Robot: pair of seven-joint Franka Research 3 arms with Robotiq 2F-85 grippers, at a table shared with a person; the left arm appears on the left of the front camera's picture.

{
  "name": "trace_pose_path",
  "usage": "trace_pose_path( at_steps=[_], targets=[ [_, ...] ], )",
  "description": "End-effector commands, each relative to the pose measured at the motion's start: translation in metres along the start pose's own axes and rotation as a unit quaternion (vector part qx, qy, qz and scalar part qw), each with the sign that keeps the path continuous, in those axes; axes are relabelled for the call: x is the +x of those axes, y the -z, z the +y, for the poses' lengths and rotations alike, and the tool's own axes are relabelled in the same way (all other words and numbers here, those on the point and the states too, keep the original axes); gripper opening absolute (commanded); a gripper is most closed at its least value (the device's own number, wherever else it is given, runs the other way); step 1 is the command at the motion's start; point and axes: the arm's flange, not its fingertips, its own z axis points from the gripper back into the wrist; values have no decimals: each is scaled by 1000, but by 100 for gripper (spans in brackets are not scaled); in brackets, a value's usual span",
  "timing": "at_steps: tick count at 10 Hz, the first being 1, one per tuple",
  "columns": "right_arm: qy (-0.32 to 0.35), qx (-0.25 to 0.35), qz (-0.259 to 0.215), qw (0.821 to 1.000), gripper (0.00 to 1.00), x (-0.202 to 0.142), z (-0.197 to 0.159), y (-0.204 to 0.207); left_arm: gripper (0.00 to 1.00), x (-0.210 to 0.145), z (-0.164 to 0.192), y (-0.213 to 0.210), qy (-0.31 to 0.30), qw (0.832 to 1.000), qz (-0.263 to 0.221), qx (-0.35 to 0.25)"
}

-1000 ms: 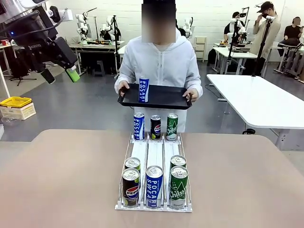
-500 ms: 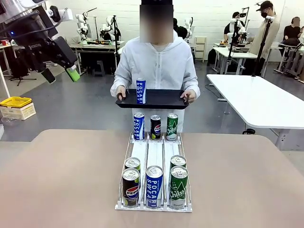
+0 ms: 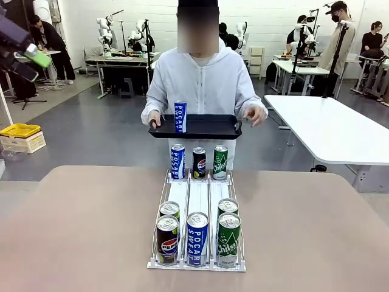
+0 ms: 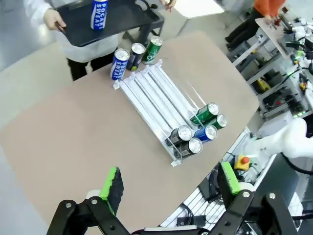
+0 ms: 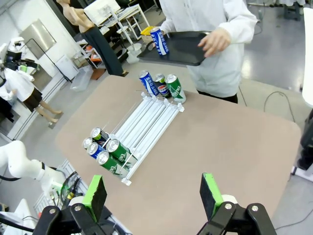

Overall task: Retrieve and hand over the desired beverage to the person.
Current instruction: Place the picked can on the Handle tray extended by the person, then pick up another can of the same type that the person held from the Automatic Can Dispenser.

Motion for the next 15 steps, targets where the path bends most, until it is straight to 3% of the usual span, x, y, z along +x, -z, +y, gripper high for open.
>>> trace_pose_path(
  at_steps=[1,6,15],
  targets=[
    [-6,13,-13,1000,100,4,-1,1,100,-21,25,9,12,999,-4,-33],
    [-6,13,-13,1000,100,4,-1,1,100,-52,40,-30,4,998,-28,-55],
    [-6,13,-13,1000,100,4,-1,1,100,-45,46,-21,-1,999,-14,-36]
  ],
)
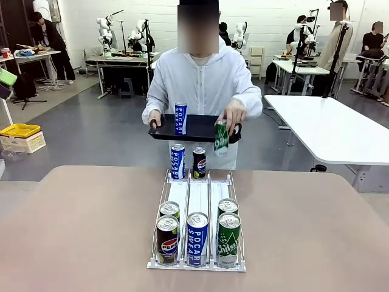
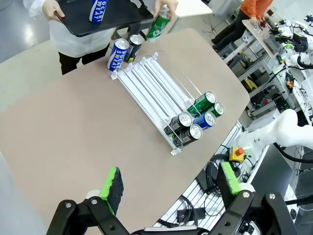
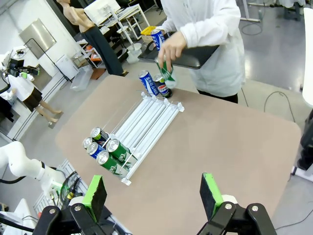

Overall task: Retrieve and hand over the desired beverage to the person.
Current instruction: Pick up another can of the same type that the person held from the Automatic Can Dispenser.

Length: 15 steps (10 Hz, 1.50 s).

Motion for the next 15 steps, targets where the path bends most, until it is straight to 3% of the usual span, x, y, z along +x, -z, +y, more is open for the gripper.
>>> trace_pose_path(
  at_steps=[1,15],
  targets=[
    [-6,13,-14,1000,100,4,-1,1,100,2,0,-1,6,1000,-9,-2],
    [-6,13,-14,1000,100,4,-1,1,100,2,0,-1,6,1000,-9,-2]
  ],
)
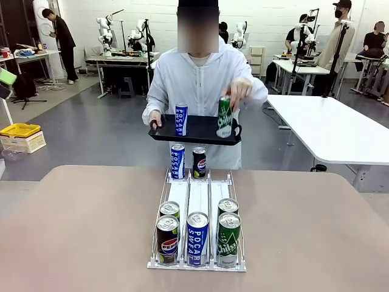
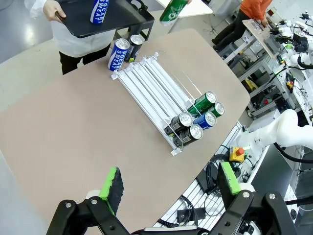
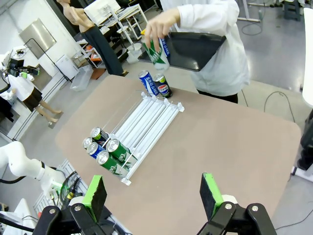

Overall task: Retrieve and hand over the desired beverage to the person.
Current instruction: Pick up another can of the same type that the person held from the Automatic Can Dispenser.

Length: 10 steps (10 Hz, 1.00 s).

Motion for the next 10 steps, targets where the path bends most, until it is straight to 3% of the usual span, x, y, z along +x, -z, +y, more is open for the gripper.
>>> trace_pose_path(
  at_steps=[1,10],
  targets=[
    [-5,13,-14,1000,100,4,-1,1,100,2,0,0,7,1000,-9,-3],
    [-5,13,-14,1000,100,4,-1,1,100,2,0,0,7,1000,-9,-3]
  ],
)
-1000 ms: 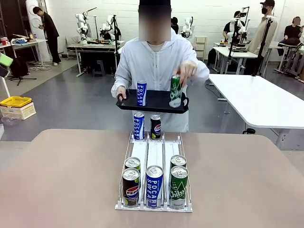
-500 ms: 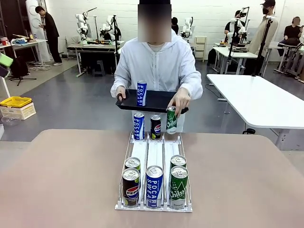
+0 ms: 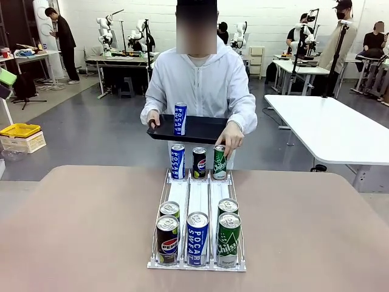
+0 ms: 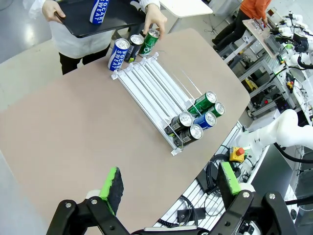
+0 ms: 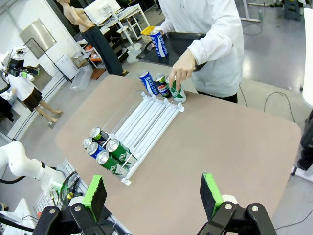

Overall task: Retrieve and hand over the desired beverage to the person.
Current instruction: Pick up another can of the same type that the person held from the Automatic Can Dispenser.

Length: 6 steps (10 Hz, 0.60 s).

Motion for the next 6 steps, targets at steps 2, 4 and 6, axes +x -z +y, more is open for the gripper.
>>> trace_pose_path(
  at_steps=[2,4,6],
  targets=[
    [-5,13,-14,1000,100,4,-1,1,100,2,1,0,7,1000,-9,-3],
    [-5,13,-14,1000,100,4,-1,1,100,2,1,0,7,1000,-9,-3],
    [-5,13,-14,1000,100,4,-1,1,100,2,1,0,7,1000,-9,-3]
  ],
)
